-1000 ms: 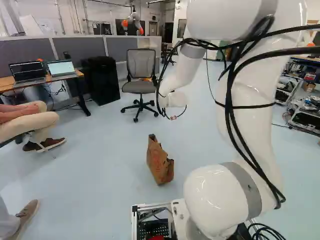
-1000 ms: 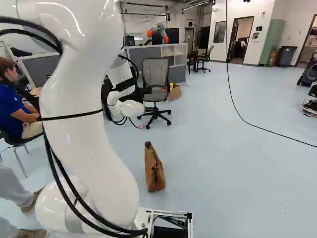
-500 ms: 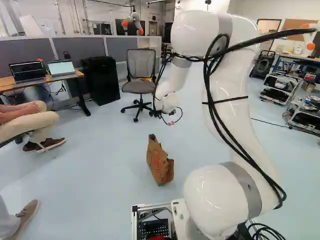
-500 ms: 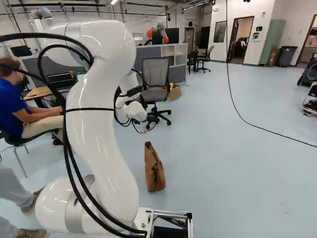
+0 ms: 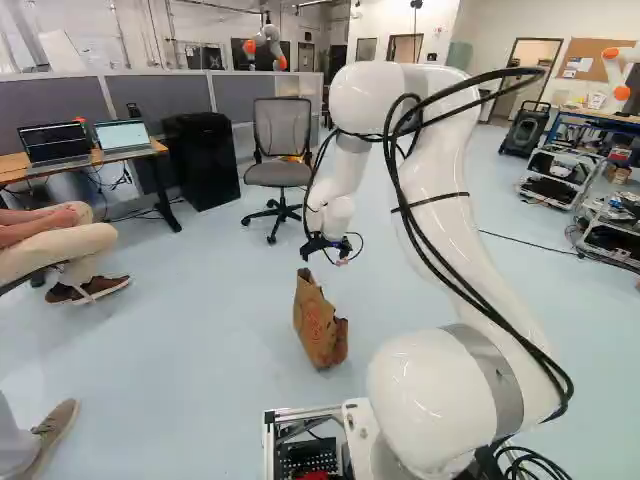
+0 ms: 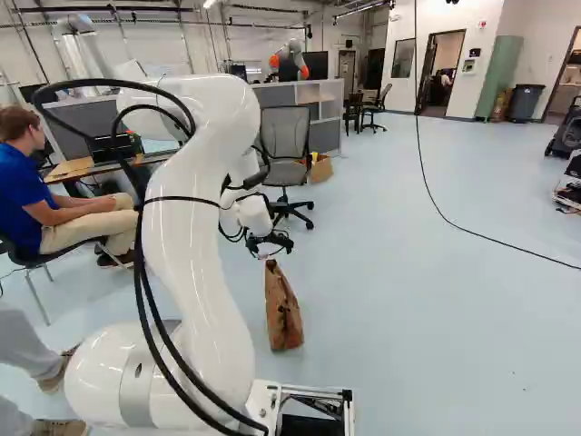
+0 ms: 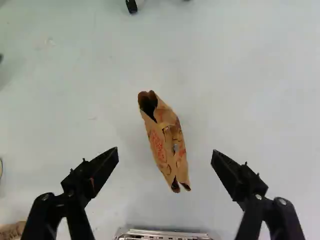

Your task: Pick up the grocery bag from the ground

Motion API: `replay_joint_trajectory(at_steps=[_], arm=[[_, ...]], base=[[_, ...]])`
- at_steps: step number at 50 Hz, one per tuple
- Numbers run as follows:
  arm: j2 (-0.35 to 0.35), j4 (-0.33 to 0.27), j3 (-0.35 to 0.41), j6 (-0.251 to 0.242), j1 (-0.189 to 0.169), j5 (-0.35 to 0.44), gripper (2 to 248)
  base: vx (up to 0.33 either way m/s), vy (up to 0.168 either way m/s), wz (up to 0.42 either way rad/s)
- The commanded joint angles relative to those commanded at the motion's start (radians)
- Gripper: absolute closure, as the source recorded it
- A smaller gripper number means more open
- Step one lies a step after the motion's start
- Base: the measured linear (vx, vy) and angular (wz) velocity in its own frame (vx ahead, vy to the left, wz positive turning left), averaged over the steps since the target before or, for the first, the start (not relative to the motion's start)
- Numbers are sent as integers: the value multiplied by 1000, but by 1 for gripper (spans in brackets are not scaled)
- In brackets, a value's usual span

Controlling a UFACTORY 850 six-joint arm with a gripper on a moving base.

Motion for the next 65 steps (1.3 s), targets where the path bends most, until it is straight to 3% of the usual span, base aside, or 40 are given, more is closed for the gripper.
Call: replay_joint_trajectory(at_steps=[65], arm=[[-464,1,-355,0,-3,-6,3]], base=[[0,0,0]])
